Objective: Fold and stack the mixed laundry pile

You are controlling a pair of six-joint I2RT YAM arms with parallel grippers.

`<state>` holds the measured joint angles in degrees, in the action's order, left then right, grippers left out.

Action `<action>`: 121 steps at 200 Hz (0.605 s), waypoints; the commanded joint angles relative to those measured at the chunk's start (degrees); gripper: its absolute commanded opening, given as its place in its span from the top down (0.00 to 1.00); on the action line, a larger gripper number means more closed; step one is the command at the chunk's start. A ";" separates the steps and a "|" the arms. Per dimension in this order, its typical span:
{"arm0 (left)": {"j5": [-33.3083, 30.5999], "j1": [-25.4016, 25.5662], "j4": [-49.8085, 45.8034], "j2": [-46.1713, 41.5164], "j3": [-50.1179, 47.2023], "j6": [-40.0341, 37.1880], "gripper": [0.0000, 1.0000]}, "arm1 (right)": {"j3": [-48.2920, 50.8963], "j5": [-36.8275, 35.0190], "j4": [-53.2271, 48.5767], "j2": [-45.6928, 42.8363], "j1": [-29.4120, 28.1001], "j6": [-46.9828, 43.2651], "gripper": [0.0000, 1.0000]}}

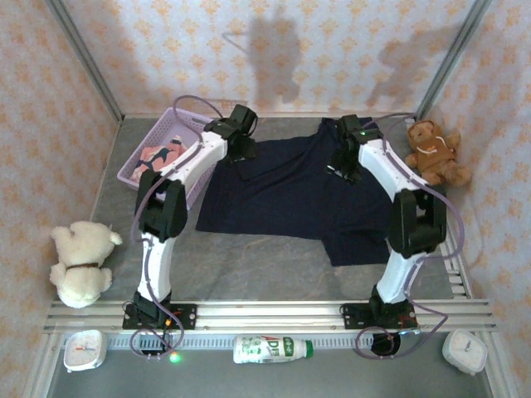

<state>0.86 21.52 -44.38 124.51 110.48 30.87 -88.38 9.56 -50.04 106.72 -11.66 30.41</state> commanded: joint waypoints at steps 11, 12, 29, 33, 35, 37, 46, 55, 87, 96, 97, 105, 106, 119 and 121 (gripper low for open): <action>-2.71 -2.98 -4.20 6.80 3.34 -2.56 0.38 | -6.37 -2.66 0.16 8.97 2.47 -0.17 0.47; -2.67 -3.06 -4.21 6.89 3.34 -2.61 0.38 | -6.37 -2.73 0.14 9.44 2.49 -0.22 0.47; -2.53 -4.51 -3.49 8.08 2.95 -3.23 0.38 | -10.01 -5.62 -0.85 12.62 2.82 -1.32 0.47; -2.58 -4.87 -3.31 8.34 2.87 -3.32 0.38 | -10.76 -6.12 -1.32 13.44 2.99 -1.52 0.47; -2.61 -5.03 -3.27 8.37 2.76 -3.35 0.38 | -10.94 -6.31 -1.51 14.01 3.08 -1.57 0.47; -2.62 -5.18 -3.22 8.56 2.78 -3.38 0.38 | -11.59 -6.61 -1.74 14.41 3.26 -1.63 0.47; -2.78 -5.87 -3.05 9.01 2.73 -3.38 0.38 | -12.67 -7.40 -2.36 15.79 3.83 -1.46 0.47; -2.97 -6.74 -2.78 9.25 2.67 -3.37 0.38 | -13.59 -7.94 -2.92 17.18 4.68 -1.10 0.47; -4.76 -10.84 -3.19 10.06 3.39 -1.07 0.38 | -15.40 -6.00 -3.67 20.00 8.10 -0.35 0.47; -4.64 -12.27 -3.30 10.21 3.43 -0.58 0.38 | -15.64 -5.74 -3.57 20.00 8.77 -0.82 0.47; -4.64 -12.41 -3.32 10.22 3.47 -0.56 0.38 | -15.64 -5.74 -3.57 20.00 8.77 -0.82 0.47; -4.20 -13.37 -3.26 10.32 3.52 -0.55 0.38 | -16.08 -5.70 -3.64 19.93 9.14 -1.40 0.47; -4.11 -13.53 -3.21 10.36 3.61 -0.55 0.37 | -16.10 -5.70 -3.65 19.89 9.17 -1.45 0.47; -3.50 -14.47 -3.34 10.24 4.02 -0.59 0.37 | -17.01 -5.58 -4.07 20.01 9.65 -2.57 0.47; -3.50 -14.55 -3.45 10.23 4.10 -0.72 0.37 | -17.05 -5.50 -4.09 19.97 9.69 -2.65 0.47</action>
<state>-0.51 9.87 -45.87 134.85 112.46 29.08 -102.41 5.34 -51.62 126.56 -2.63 29.52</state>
